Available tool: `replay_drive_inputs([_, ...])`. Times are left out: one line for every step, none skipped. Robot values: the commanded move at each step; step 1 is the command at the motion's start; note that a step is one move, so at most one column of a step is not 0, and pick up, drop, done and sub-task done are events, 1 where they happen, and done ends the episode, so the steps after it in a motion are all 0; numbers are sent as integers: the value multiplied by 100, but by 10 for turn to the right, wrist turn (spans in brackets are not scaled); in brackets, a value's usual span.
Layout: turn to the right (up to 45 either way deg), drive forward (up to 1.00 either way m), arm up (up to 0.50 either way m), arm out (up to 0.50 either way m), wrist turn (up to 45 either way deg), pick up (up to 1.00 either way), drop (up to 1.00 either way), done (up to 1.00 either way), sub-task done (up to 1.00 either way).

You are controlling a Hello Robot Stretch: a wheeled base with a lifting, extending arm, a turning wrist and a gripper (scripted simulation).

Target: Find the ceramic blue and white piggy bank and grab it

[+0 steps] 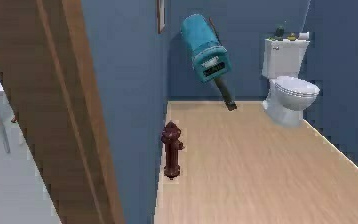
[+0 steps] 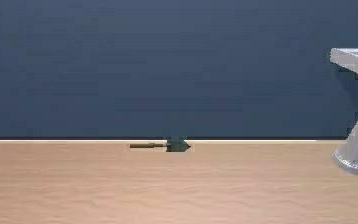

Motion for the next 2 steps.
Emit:
replay_drive_inputs([450,0,0,0,0,0,0,0,0])
replay_drive_inputs([450,0,0,0,0,0,0,0,0])
